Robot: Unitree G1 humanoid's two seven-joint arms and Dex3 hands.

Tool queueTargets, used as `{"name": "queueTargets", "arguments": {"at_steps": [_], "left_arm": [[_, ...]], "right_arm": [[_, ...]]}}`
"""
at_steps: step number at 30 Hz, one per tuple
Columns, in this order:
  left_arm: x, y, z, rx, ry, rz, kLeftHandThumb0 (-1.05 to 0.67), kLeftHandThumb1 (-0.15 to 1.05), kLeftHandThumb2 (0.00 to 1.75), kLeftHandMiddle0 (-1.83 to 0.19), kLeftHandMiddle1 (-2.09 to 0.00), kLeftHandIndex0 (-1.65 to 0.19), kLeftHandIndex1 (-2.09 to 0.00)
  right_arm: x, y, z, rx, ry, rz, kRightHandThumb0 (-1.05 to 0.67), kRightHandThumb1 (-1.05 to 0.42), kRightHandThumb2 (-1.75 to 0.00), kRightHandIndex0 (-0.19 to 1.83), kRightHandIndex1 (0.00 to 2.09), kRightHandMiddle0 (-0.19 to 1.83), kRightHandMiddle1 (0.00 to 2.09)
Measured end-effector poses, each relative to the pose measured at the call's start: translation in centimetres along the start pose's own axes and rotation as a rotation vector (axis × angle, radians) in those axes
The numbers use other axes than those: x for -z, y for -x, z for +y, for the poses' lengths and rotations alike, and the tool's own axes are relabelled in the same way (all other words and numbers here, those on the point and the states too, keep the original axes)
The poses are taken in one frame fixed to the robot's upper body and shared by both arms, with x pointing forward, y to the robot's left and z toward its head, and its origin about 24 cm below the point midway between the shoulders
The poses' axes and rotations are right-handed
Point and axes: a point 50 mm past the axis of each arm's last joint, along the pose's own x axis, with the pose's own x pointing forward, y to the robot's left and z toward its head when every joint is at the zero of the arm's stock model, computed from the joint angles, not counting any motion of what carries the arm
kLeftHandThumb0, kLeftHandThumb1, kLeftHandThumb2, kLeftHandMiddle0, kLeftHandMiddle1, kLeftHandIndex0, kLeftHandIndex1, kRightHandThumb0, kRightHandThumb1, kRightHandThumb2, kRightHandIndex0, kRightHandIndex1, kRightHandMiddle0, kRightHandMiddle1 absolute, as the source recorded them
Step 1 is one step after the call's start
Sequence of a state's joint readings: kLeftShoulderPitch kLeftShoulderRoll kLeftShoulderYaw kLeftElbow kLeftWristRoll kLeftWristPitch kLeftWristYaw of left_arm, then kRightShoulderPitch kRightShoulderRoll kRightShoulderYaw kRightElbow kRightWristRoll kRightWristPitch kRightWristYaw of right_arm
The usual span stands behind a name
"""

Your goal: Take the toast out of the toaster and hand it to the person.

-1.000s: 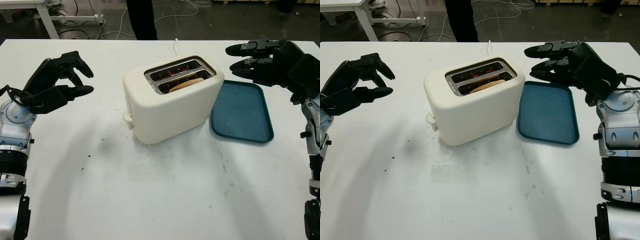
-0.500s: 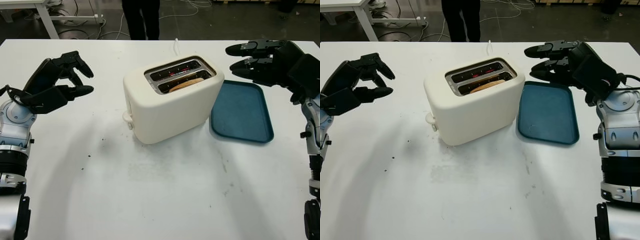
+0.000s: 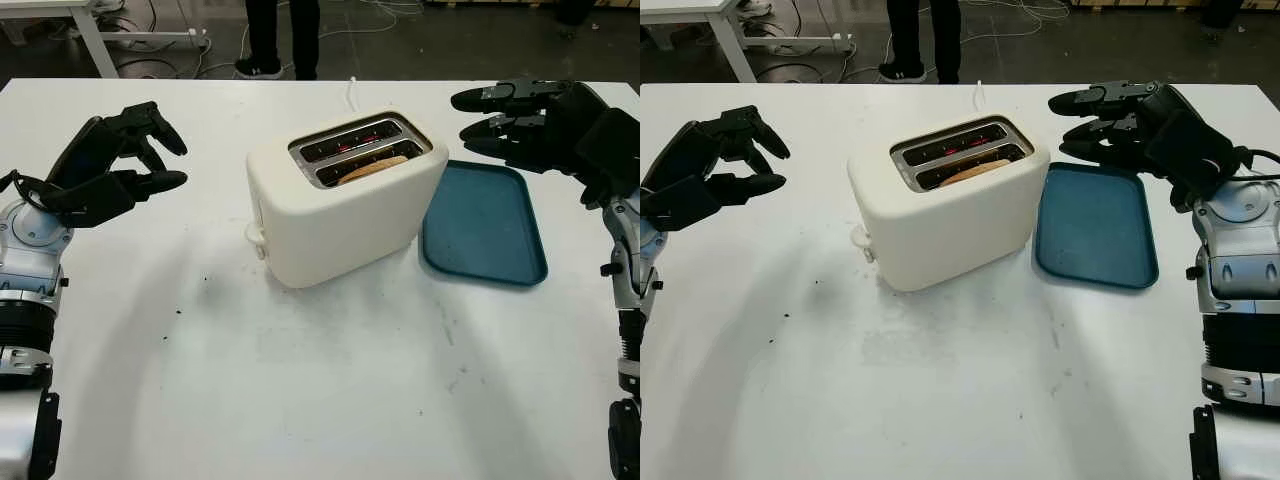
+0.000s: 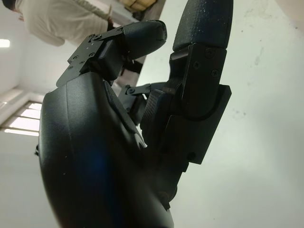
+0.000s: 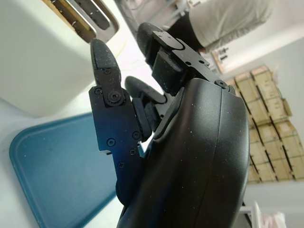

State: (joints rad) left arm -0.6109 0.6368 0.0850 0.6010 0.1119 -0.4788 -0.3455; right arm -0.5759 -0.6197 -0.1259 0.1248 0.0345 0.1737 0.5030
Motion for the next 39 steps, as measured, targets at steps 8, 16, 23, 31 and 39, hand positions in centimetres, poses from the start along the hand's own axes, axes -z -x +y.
{"name": "queueTargets", "arguments": {"at_steps": [8,16,23,31,39], "left_arm": [[-0.09,-0.03,0.03,-0.001,-0.002,-0.007,-1.05,0.92,0.27,-0.59,-1.42,-0.40,-1.43],[-0.14,-0.09,0.07,-0.002,-0.003,-0.008,-1.05,0.92,0.25,-0.60,-1.42,-0.41,-1.43],[-0.15,-0.09,0.07,-0.002,-0.003,-0.009,-1.05,0.92,0.27,-0.59,-1.43,-0.39,-1.44],[-0.15,-0.09,0.08,-0.003,-0.001,-0.010,-1.05,0.92,0.25,-0.60,-1.41,-0.40,-1.42],[-0.15,-0.09,0.08,-0.003,-0.001,-0.010,-1.05,0.92,0.26,-0.60,-1.41,-0.41,-1.42]], "right_arm": [[-0.05,-0.06,0.05,-0.003,0.002,-0.001,-0.41,-0.89,0.00,0.53,0.69,0.76,0.00],[-0.22,-0.22,0.11,-0.009,0.006,-0.007,-0.41,-0.89,0.00,0.53,0.71,0.76,0.00],[-0.25,-0.27,0.21,-0.013,0.007,-0.003,-0.40,-0.89,0.00,0.53,0.71,0.76,0.00],[-0.22,-0.27,0.21,-0.013,0.006,-0.002,-0.43,-0.89,0.00,0.52,0.72,0.77,0.01],[-0.18,-0.27,0.20,-0.013,0.005,-0.001,-0.39,-0.89,0.00,0.52,0.73,0.76,0.00]]}}
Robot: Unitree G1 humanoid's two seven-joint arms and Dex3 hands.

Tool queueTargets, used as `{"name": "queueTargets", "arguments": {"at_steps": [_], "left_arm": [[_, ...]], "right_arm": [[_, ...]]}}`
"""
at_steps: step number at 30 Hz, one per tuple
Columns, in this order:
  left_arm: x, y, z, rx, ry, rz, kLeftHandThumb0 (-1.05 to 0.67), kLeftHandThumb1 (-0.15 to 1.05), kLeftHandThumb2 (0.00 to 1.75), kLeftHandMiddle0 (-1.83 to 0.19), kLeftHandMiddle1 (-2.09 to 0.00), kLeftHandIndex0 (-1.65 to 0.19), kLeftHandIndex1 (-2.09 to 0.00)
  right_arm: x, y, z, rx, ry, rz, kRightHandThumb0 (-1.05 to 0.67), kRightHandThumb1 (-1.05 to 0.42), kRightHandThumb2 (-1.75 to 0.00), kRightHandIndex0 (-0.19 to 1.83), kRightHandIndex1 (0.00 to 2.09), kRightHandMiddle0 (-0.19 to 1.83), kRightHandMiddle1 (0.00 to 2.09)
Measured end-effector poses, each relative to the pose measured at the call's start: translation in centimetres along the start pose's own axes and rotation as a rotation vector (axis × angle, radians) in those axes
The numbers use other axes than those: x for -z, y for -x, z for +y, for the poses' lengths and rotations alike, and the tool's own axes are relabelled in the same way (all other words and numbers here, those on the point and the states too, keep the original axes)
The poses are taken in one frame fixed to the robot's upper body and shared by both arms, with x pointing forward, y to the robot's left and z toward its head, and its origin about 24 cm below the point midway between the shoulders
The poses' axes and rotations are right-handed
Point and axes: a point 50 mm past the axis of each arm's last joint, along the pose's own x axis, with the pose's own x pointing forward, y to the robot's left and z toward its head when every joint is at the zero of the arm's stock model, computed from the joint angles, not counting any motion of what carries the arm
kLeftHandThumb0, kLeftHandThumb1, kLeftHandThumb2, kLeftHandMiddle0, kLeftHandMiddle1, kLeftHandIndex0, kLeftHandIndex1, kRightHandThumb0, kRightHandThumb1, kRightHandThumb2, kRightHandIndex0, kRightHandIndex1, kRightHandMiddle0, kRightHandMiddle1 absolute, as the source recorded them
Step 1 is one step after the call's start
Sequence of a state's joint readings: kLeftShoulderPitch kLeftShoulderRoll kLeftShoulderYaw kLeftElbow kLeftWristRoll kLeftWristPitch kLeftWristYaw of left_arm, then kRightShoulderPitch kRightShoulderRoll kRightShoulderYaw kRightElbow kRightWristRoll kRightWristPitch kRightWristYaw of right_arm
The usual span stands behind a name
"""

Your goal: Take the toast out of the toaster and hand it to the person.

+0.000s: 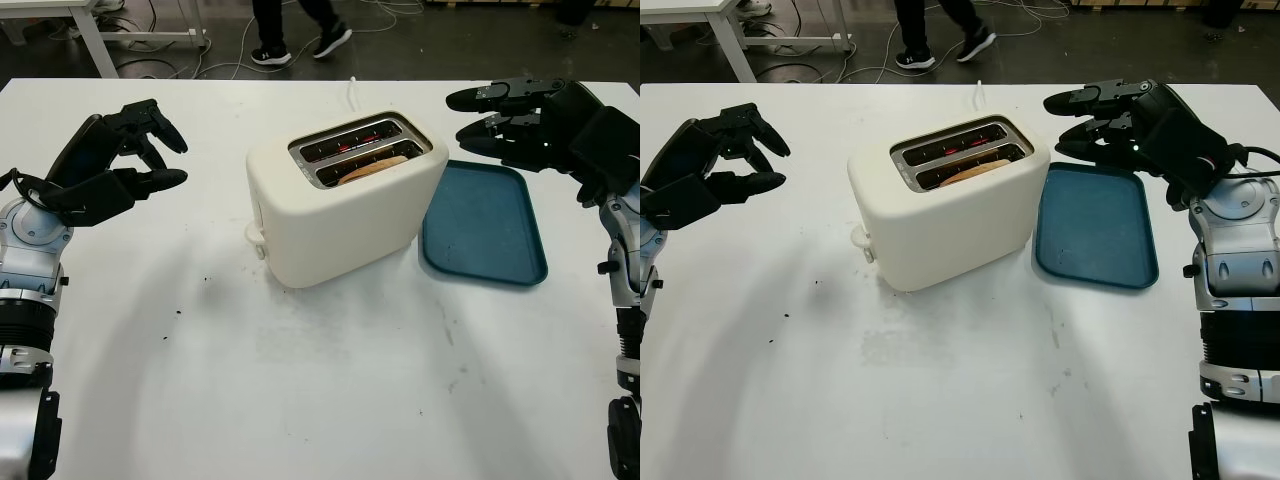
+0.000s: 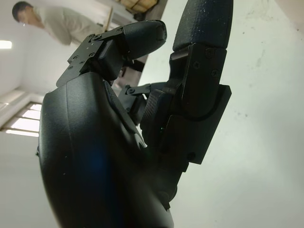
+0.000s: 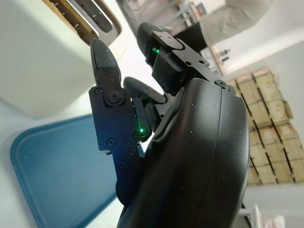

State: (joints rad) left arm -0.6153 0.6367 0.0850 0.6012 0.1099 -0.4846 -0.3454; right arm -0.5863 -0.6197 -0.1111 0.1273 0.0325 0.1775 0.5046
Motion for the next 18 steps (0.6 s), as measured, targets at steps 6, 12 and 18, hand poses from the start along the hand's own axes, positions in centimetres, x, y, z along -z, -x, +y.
{"name": "queueTargets", "arguments": {"at_steps": [6,12,18], "left_arm": [[0.01,0.00,0.00,0.000,0.000,0.001,-1.05,0.92,0.25,-0.60,-1.40,-0.41,-1.41],[0.02,0.00,0.00,0.000,0.000,0.001,-1.05,0.92,0.26,-0.60,-1.40,-0.41,-1.41],[0.01,0.01,0.02,-0.003,0.005,-0.001,-1.05,0.92,0.27,-0.60,-1.40,-0.41,-1.42]], "right_arm": [[-0.01,0.00,0.00,0.000,-0.001,-0.001,-0.42,-0.89,0.00,0.51,0.74,0.76,0.00],[0.00,0.00,0.00,0.000,-0.001,0.000,-0.40,-0.89,0.00,0.51,0.75,0.77,0.01],[0.00,0.00,0.00,0.000,-0.001,0.000,-0.40,-0.89,0.00,0.50,0.76,0.77,0.01]]}}
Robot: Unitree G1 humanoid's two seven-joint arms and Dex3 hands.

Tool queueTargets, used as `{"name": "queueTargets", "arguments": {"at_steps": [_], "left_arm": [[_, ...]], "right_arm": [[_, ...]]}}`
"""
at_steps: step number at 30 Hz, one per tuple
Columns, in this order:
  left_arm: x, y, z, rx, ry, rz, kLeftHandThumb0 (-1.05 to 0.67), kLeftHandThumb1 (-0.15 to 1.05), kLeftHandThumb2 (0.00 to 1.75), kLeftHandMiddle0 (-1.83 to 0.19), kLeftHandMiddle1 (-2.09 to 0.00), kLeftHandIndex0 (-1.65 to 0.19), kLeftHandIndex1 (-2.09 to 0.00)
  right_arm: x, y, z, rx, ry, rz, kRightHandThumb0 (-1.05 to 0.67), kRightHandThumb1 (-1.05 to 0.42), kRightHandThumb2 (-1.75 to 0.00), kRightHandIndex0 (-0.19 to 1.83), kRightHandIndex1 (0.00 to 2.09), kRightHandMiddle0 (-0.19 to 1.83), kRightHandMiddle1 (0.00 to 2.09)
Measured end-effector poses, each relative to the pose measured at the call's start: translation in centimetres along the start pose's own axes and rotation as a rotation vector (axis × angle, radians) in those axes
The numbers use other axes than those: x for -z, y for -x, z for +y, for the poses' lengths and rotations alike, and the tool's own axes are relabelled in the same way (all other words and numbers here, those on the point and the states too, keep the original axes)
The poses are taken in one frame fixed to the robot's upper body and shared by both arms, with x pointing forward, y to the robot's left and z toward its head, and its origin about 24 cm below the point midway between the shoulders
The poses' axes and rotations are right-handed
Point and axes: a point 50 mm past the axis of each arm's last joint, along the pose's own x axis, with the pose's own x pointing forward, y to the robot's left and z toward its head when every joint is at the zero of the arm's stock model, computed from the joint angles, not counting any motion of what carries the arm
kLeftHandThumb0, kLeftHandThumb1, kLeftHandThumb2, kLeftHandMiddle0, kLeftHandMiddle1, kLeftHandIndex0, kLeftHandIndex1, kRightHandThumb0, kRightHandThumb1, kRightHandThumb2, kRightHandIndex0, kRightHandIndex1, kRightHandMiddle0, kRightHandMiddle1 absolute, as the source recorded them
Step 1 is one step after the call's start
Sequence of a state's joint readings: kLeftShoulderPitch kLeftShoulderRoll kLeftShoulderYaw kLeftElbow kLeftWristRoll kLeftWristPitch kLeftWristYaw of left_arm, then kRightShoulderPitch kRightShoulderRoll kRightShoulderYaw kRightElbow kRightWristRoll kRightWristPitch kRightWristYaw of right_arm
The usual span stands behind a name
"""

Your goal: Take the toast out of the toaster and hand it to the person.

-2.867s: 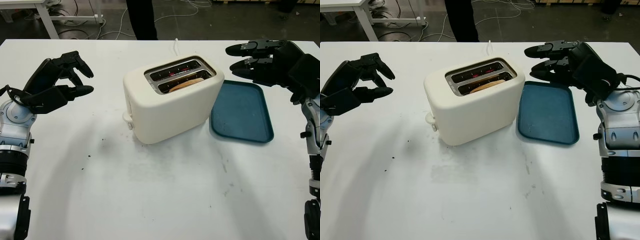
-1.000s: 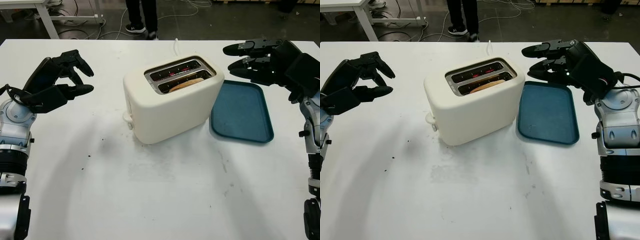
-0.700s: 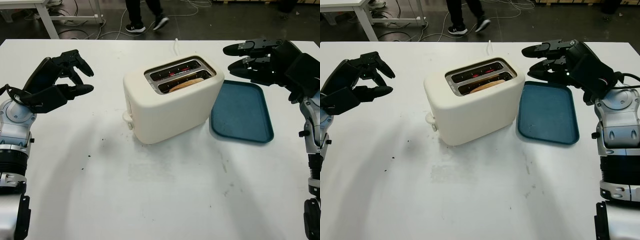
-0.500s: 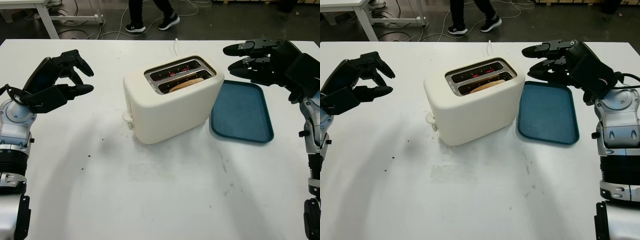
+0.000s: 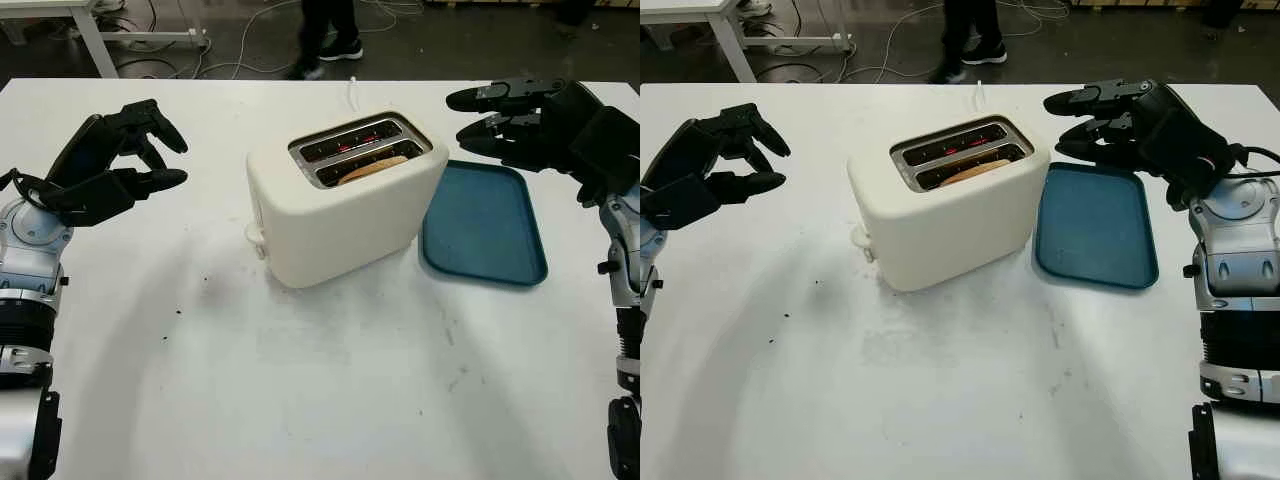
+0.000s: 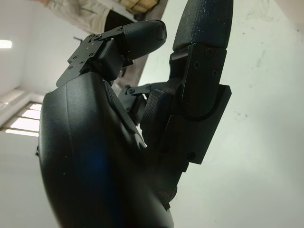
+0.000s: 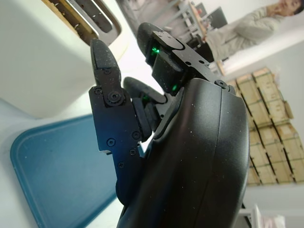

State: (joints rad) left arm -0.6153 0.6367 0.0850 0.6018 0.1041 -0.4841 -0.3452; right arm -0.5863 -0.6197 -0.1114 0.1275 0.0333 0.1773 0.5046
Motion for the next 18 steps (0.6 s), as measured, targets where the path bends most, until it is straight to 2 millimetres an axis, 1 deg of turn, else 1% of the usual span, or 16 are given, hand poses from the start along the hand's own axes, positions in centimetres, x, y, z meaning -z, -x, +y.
{"name": "queueTargets", "arguments": {"at_steps": [12,18], "left_arm": [[0.00,0.00,0.02,-0.004,0.001,0.000,-1.05,0.92,0.26,-0.61,-1.41,-0.42,-1.42],[0.00,0.00,0.02,-0.004,0.001,0.000,-1.05,0.92,0.25,-0.62,-1.39,-0.43,-1.40]], "right_arm": [[0.00,0.00,0.00,0.000,-0.001,0.000,-0.39,-0.88,0.00,0.48,0.77,0.77,0.00],[0.00,0.00,-0.01,0.000,-0.002,-0.001,-0.42,-0.88,0.00,0.48,0.78,0.77,0.01]]}}
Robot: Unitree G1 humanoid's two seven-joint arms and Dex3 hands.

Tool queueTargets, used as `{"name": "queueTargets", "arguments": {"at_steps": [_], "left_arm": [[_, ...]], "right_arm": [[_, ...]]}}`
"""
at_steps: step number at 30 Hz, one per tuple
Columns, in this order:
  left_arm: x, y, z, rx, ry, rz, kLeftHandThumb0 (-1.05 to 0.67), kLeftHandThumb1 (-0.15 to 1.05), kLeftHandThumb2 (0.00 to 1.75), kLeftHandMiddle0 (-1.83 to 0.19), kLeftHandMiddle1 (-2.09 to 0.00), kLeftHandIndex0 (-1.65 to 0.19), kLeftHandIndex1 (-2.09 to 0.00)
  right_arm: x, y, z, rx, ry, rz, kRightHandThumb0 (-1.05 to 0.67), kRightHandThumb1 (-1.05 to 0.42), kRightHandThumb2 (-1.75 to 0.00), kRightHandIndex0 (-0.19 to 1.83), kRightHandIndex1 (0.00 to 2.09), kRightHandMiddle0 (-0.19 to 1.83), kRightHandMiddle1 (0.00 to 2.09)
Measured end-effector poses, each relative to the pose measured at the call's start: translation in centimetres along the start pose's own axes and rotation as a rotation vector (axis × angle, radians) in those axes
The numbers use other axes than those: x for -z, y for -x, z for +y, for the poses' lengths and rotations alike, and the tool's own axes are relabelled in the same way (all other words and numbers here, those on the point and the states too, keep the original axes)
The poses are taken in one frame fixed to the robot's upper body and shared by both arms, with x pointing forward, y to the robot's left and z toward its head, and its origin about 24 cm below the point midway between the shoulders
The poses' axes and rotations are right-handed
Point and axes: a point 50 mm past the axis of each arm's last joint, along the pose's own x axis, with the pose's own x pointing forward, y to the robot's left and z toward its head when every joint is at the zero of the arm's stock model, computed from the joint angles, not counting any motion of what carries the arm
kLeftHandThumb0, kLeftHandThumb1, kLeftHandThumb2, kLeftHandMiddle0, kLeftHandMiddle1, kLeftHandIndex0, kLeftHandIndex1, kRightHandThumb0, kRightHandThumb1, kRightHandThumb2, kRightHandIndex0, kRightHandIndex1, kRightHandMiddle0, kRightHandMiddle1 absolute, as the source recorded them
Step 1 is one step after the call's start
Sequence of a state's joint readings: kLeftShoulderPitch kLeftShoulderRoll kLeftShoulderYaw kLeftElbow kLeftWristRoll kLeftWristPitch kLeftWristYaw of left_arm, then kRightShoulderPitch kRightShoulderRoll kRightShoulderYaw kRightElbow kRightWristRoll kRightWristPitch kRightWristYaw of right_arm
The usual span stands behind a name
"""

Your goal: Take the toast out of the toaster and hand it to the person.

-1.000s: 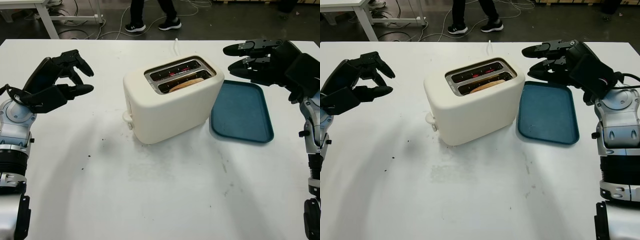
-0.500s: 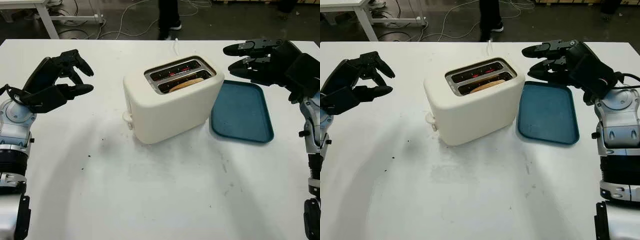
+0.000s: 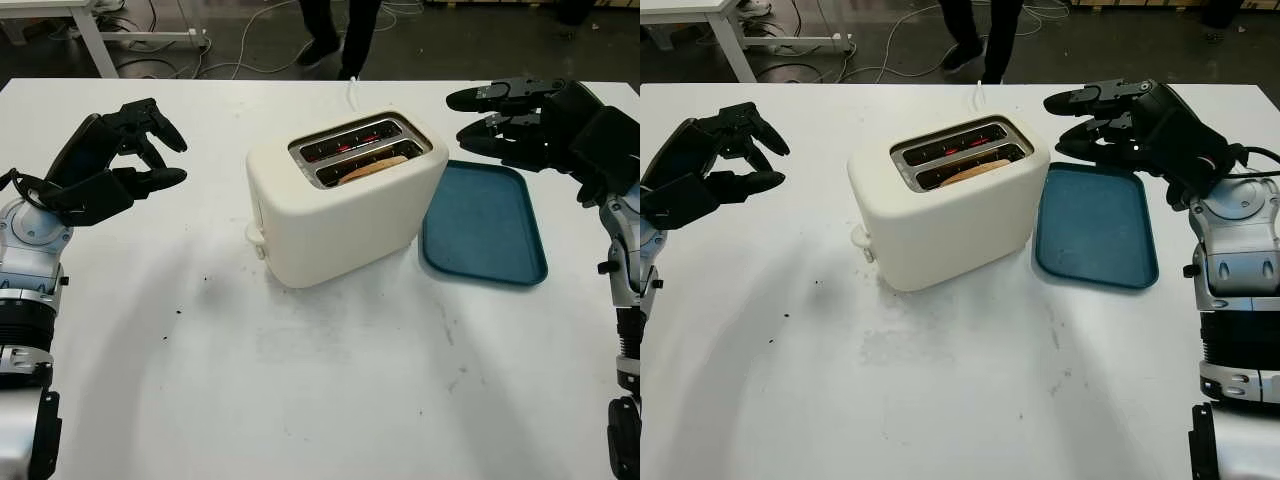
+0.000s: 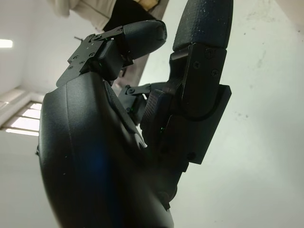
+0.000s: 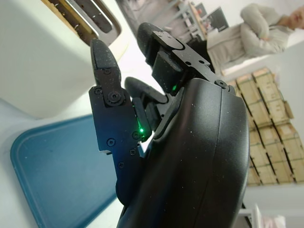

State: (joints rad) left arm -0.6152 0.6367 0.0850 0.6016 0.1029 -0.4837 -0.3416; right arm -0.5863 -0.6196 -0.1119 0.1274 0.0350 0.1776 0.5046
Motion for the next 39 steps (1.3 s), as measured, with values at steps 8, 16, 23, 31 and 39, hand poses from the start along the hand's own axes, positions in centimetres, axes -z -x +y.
{"name": "queueTargets", "arguments": {"at_steps": [8,16,23,31,39], "left_arm": [[0.00,0.00,0.00,0.000,0.000,0.000,-1.05,0.92,0.25,-0.61,-1.39,-0.42,-1.40],[0.00,0.00,0.00,0.000,0.000,0.001,-1.05,0.92,0.25,-0.61,-1.39,-0.41,-1.41],[0.01,0.00,0.00,0.000,0.000,0.001,-1.05,0.92,0.25,-0.62,-1.38,-0.42,-1.41],[0.03,0.00,0.00,0.000,0.001,0.003,-1.05,0.92,0.25,-0.62,-1.39,-0.41,-1.42],[0.05,-0.01,0.01,0.000,0.002,0.007,-1.05,0.92,0.25,-0.61,-1.39,-0.41,-1.42]], "right_arm": [[0.00,0.00,0.00,0.001,0.001,0.000,-0.42,-0.88,0.00,0.49,0.79,0.78,0.01],[-0.08,0.01,-0.02,0.005,0.004,0.000,-0.41,-0.88,0.00,0.48,0.79,0.77,0.01],[-0.08,0.01,-0.02,0.005,0.003,0.000,-0.40,-0.88,0.00,0.49,0.79,0.78,0.01],[-0.07,0.01,-0.02,0.005,0.003,0.001,-0.40,-0.88,0.00,0.48,0.79,0.77,0.01],[-0.07,0.01,-0.02,0.005,0.003,0.001,-0.40,-0.88,0.00,0.49,0.78,0.78,0.01]]}}
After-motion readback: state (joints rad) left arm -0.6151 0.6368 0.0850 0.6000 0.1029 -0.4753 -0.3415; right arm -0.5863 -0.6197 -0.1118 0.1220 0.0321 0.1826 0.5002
